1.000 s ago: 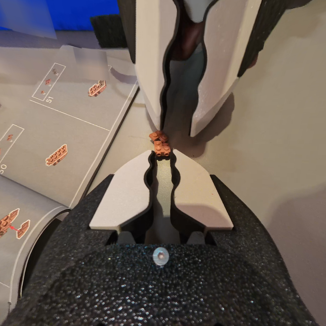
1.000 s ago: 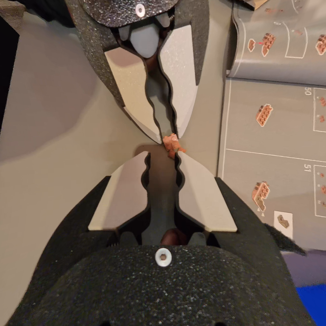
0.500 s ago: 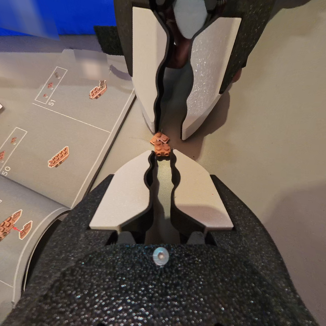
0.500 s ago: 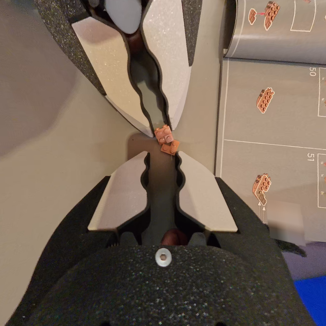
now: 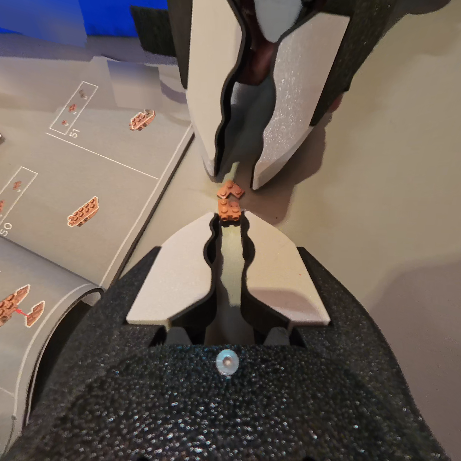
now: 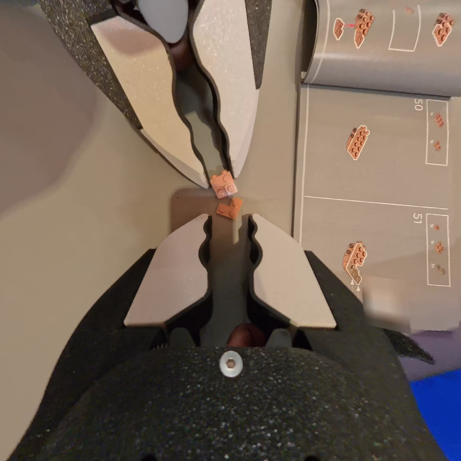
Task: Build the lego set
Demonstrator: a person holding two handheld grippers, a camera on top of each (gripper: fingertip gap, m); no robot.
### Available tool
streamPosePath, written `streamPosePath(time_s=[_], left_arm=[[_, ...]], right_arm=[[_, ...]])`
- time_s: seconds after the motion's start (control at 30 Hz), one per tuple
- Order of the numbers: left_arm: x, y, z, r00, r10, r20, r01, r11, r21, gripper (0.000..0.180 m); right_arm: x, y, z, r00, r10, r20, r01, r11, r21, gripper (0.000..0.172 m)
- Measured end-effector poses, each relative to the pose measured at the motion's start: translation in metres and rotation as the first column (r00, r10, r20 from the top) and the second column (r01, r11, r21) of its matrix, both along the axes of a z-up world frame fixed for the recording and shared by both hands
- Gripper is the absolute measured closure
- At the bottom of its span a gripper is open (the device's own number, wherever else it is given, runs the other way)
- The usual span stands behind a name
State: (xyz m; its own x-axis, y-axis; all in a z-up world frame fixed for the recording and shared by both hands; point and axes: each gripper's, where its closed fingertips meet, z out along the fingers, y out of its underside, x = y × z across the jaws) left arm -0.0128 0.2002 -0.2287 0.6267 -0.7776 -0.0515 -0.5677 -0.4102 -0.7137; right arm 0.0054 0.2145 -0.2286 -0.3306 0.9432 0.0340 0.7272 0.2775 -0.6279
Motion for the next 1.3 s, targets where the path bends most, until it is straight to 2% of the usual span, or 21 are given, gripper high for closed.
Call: streamPosePath(time_s=[0.23, 0.4, 0.57, 0.97, 1.3], left_arm=[[-0.005, -0.002, -0.002, 0.999, 0.032, 0.027, -0.031, 0.998, -0.061, 0.165], [-0.006, -0.002, -0.002, 0.998, 0.049, 0.033, -0.046, 0.996, -0.071, 0.165], [-0.006, -0.002, -0.003, 0.998, 0.047, 0.031, -0.045, 0.997, -0.068, 0.165], [-0.004, -0.004, -0.003, 0.999, 0.033, 0.022, -0.032, 0.998, -0.057, 0.165], [-0.004, -0.002, 0.001, 0.999, 0.043, 0.034, -0.042, 0.999, -0.032, 0.165]], right_arm=[[-0.004, -0.003, -0.002, 1.0, -0.009, -0.006, 0.009, 1.0, -0.016, 0.144], [-0.006, -0.006, -0.002, 1.0, -0.016, -0.003, 0.015, 0.999, -0.03, 0.154], [-0.008, -0.007, -0.002, 1.0, -0.031, -0.001, 0.03, 0.999, -0.036, 0.155], [-0.016, -0.007, 0.006, 0.976, -0.214, -0.026, 0.203, 0.952, -0.228, 0.155], [-0.018, -0.007, 0.005, 0.963, -0.269, -0.025, 0.259, 0.945, -0.198, 0.155]])
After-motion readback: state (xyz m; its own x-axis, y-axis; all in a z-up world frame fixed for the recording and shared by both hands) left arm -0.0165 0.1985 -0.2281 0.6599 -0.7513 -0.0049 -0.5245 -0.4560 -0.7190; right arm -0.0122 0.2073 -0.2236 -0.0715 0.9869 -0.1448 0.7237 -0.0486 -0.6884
